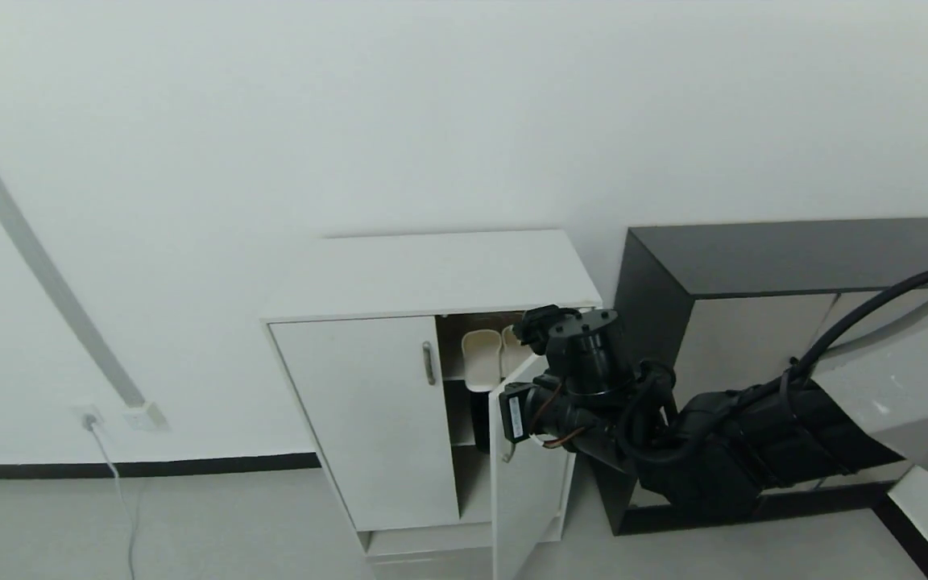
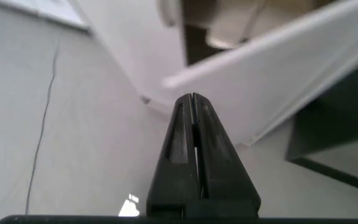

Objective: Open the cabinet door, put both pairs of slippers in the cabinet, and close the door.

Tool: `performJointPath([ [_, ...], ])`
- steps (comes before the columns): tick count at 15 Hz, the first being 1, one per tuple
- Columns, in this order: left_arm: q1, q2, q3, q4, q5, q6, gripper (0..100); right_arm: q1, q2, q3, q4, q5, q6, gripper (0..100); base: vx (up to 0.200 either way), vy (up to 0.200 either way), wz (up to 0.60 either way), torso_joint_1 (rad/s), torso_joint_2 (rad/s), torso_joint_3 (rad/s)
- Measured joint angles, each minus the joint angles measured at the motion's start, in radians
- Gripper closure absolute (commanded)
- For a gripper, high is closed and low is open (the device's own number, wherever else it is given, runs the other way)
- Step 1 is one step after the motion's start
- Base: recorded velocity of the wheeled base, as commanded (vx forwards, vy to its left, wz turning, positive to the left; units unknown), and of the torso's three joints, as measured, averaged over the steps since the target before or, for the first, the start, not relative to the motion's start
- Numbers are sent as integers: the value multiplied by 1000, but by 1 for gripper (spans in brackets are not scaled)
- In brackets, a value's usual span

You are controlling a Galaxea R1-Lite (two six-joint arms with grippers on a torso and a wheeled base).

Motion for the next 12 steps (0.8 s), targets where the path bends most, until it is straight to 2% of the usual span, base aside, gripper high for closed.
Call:
performJointPath([
  [9,0,0,0,0,0,0,100,-26,-16,61,-78,-9,-35,100,0,0,0,0,0,0],
  [12,0,0,0,0,0,0,100,-35,-66,129,-73,-9,-33,100,0,0,0,0,0,0],
])
